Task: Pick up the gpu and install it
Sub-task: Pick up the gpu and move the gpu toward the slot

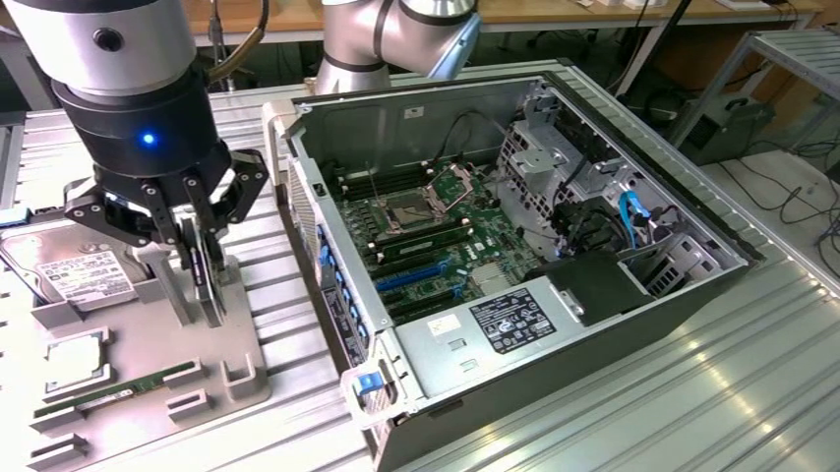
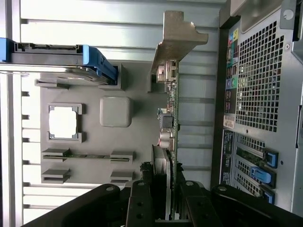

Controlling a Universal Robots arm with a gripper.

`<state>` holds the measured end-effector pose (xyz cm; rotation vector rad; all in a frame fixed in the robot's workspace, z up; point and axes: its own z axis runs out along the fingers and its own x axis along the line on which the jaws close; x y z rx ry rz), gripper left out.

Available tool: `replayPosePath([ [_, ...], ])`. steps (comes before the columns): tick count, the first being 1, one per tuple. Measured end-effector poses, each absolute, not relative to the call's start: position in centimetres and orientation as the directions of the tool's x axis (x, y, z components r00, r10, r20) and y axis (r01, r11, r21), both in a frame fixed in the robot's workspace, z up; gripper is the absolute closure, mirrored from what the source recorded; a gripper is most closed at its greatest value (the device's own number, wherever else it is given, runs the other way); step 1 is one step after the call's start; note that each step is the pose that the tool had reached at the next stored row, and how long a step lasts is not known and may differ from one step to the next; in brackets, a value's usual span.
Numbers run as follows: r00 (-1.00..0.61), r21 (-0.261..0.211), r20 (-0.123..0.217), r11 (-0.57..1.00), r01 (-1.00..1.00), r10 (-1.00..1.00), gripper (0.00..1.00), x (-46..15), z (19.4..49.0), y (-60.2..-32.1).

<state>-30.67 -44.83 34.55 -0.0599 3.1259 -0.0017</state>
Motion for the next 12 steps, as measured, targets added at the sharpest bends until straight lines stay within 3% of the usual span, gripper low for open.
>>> replayPosePath([
  [12, -0.999, -0.001, -0.015, 0.999, -0.038, -0.038, 0.73, -30.67, 35.37, -44.83],
])
